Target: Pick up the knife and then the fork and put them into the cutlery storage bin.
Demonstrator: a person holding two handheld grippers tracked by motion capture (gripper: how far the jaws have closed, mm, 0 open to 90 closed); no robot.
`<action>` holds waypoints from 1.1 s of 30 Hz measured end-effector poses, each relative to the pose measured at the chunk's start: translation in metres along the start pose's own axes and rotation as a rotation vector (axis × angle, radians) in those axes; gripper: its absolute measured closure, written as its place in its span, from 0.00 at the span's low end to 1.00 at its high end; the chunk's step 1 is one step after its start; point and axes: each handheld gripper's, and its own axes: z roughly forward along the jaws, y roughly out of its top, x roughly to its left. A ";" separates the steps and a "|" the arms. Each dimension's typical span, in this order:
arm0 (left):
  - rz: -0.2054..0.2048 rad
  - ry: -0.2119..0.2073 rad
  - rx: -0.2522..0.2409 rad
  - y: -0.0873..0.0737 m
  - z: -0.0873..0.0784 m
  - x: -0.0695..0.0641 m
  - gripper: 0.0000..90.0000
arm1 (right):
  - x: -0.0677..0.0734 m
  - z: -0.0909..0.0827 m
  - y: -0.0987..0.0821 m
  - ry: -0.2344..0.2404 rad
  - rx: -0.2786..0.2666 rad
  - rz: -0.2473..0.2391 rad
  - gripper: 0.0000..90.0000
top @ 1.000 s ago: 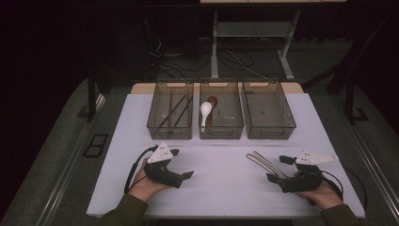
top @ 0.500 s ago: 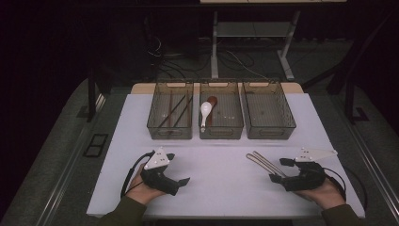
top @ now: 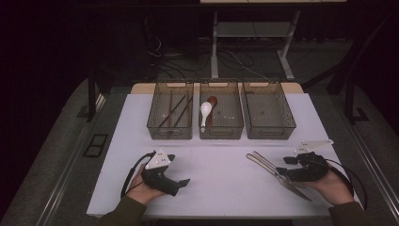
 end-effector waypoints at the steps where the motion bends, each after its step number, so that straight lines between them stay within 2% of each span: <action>1: 0.001 0.000 0.003 0.000 0.000 0.000 0.00 | -0.001 0.001 0.002 -0.010 0.021 -0.002 0.55; 5: 0.000 0.000 0.002 0.000 0.000 0.000 0.00 | -0.003 0.006 0.008 -0.037 0.097 -0.023 0.61; 9: 0.001 -0.001 0.004 0.000 0.001 0.000 0.00 | -0.004 0.011 0.015 -0.041 0.169 -0.050 0.66; 11: 0.001 -0.001 0.007 -0.001 0.001 0.000 0.00 | -0.004 0.014 0.019 -0.037 0.199 -0.050 0.69; 13: 0.002 -0.001 0.011 -0.001 0.001 0.000 0.00 | -0.005 0.017 0.022 -0.008 0.227 -0.045 0.69; 15: 0.001 -0.003 0.011 -0.001 0.001 0.000 0.00 | -0.005 0.019 0.025 0.002 0.239 -0.043 0.70; 19: 0.001 -0.007 0.013 -0.001 0.001 0.000 0.00 | -0.003 0.024 0.028 -0.007 0.283 -0.042 0.74; 33: 0.003 -0.015 0.015 -0.001 0.003 -0.001 0.00 | -0.003 0.036 0.030 0.014 0.400 -0.061 0.83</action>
